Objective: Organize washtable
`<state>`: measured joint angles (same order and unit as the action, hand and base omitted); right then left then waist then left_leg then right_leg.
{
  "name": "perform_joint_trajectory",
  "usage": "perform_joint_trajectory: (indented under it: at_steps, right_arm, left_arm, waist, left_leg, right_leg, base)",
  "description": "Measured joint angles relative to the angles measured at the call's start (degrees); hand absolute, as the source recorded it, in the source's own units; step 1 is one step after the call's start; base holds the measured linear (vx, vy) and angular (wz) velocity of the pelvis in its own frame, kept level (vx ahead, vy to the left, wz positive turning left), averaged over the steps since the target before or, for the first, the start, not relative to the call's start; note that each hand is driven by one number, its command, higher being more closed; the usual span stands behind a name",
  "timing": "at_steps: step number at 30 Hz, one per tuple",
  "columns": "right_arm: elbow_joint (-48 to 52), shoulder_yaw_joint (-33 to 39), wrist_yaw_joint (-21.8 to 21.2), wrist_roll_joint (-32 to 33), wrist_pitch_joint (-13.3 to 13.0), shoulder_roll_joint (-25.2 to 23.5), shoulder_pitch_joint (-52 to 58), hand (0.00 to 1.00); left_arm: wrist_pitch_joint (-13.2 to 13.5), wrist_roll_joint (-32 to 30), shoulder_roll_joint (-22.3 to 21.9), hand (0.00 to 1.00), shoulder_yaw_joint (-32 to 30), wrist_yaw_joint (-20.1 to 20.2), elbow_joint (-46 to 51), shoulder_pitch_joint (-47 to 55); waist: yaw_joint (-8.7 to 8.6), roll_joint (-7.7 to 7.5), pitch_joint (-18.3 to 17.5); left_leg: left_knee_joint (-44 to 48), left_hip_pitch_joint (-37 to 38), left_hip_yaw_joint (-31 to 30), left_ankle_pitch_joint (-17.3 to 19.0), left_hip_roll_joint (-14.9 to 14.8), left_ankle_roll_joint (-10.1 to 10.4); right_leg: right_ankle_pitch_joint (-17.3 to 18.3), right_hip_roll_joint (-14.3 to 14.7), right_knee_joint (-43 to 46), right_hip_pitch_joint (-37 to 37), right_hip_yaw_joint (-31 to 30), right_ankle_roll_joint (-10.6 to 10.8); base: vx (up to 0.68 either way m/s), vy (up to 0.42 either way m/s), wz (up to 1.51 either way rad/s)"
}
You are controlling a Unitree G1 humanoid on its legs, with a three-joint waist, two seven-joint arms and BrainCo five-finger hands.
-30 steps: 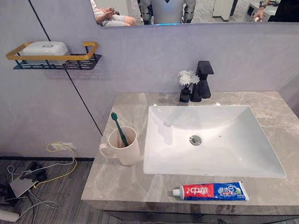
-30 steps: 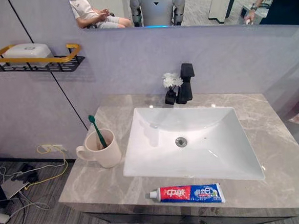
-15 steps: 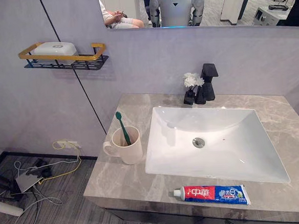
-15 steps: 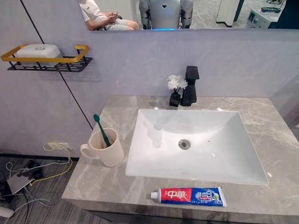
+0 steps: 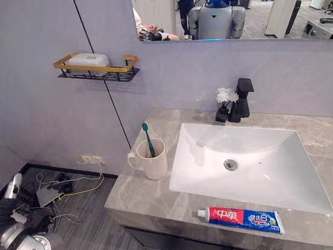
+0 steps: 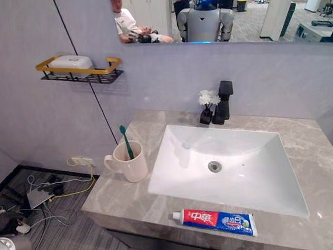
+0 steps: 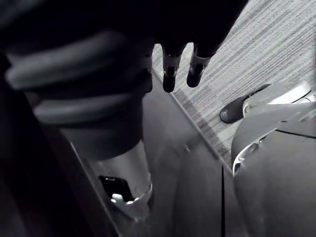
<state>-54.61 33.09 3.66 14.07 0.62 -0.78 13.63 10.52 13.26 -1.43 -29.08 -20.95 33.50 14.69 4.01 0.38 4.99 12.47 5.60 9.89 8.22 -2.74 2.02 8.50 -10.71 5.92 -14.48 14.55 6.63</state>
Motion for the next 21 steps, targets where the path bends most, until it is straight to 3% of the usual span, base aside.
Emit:
perform_joint_trajectory:
  at_steps: [1,4,9,13,16,18,21]
  right_arm:
    - [0.0,-0.4,-0.13,0.09,0.0,-0.08,0.35,0.0]
    - [-0.01,-1.47,-0.93,0.1,-0.01,-0.12,0.92,0.0]
    - [-0.7,-1.56,-1.6,-0.06,-0.04,0.03,1.43,0.0]
    - [-2.51,-1.69,-1.74,-0.16,-0.04,0.34,1.09,0.0]
    - [-4.59,-2.77,-2.33,-0.23,-0.17,1.27,0.81,0.0]
    - [-6.28,-3.35,-2.45,-0.73,-0.18,2.23,0.38,0.0]
    - [-8.06,-4.82,-2.54,-1.06,-0.21,3.4,0.37,0.0]
  left_arm:
    - [0.22,0.01,0.05,0.0,4.05,1.36,3.16,0.03]
    - [1.27,-0.48,0.91,0.0,14.28,5.37,8.49,0.02]
    - [2.13,-2.42,5.08,0.0,27.76,10.12,11.57,-0.11]
    - [2.31,-5.02,9.03,0.0,35.88,12.16,11.63,-1.8]
    - [2.25,-7.75,14.23,0.0,45.67,13.68,11.23,-6.16]
    - [2.12,-13.17,17.62,0.0,52.54,15.86,9.49,-10.64]
    - [1.56,-16.04,18.95,0.0,56.04,17.35,6.14,-13.85]
  waist:
    - [-0.06,-0.47,-0.36]
    - [-0.17,-0.01,-1.06]
    - [-0.45,-0.03,-1.88]
    - [-1.11,0.61,-2.04]
    - [-1.64,0.51,-2.08]
    - [-1.79,0.55,-2.06]
    - [-3.0,0.52,-2.08]
  left_leg:
    - [0.26,-0.03,-0.34,0.03,0.0,-0.04]
    - [0.62,-0.25,-0.55,0.01,-0.18,-0.02]
    - [0.72,-0.22,-0.61,-0.03,-0.29,-0.01]
    - [0.61,0.01,-0.51,-0.04,-0.22,0.01]
    - [-0.44,0.77,0.01,-0.25,-0.14,0.43]
    - [-1.71,1.67,0.41,-0.52,0.11,0.77]
    - [-2.28,2.07,0.34,-1.47,0.69,0.46]
  right_leg:
    - [0.01,0.03,0.01,-0.29,0.32,-0.01]
    - [-0.02,0.28,-0.01,-0.29,0.45,-0.02]
    - [-0.05,0.49,-0.03,-0.3,0.08,-0.06]
    - [-0.06,0.53,-0.04,-0.3,-0.47,-0.05]
    - [-0.07,0.52,-0.26,-0.29,-1.06,-0.06]
    - [-0.23,0.5,-0.63,-0.29,-2.04,0.04]
    - [-0.32,0.48,-1.06,-0.29,-2.34,0.05]
  base:
    - [-0.04,0.007,0.1]
    - [-0.01,0.002,0.03]
    - [0.0,0.0,0.0]
    - [-0.01,0.011,-0.02]
    - [0.0,0.013,-0.11]
    - [0.0,0.02,-0.2]
    - [0.03,0.024,-0.09]
